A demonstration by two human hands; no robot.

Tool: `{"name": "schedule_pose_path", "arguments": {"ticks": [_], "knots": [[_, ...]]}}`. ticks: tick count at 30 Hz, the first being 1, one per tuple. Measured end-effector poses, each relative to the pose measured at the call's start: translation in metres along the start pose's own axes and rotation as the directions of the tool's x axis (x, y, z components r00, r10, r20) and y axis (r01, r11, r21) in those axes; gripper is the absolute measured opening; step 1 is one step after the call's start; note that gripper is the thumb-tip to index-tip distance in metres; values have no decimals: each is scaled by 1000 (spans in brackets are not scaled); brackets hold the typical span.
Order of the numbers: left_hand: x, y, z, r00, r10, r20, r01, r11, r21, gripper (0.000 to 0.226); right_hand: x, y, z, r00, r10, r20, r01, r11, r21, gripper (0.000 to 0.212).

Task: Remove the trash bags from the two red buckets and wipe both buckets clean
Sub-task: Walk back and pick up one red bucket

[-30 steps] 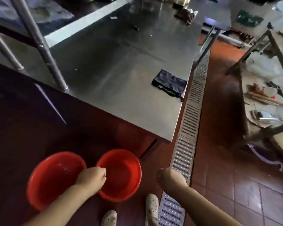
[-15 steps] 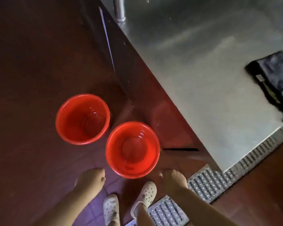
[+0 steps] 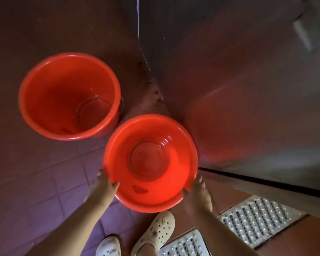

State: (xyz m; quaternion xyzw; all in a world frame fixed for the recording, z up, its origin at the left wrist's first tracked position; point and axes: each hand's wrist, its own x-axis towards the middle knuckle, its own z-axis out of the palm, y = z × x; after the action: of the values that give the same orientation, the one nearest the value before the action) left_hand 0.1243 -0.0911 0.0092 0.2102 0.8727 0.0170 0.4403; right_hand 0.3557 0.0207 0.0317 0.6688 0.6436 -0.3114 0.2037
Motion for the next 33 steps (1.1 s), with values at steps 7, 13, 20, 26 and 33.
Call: {"name": "schedule_pose_path", "arguments": {"ticks": [7,13,20,26,33], "knots": [[1,-10,-1,987,-8,-160,-18,987,-161,30,2,8,11,989,134,57,-143,961,235,54],[-81,-9,-57,981,87,-173,-120,974,-192,34,-81,12,-39,989,134,70,-148,954,262,48],[-216,-6,-183,946,185,-267,-246,946,-213,39,-220,-21,-147,996,25,-81,6,931,365,48],[-319,-7,-297,862,227,-453,-357,906,-226,63,-329,-65,-219,948,-72,-311,211,873,439,55],[-409,18,-392,674,290,-680,-562,799,-217,62,-404,-99,-308,783,-200,-589,512,745,427,51]]}}
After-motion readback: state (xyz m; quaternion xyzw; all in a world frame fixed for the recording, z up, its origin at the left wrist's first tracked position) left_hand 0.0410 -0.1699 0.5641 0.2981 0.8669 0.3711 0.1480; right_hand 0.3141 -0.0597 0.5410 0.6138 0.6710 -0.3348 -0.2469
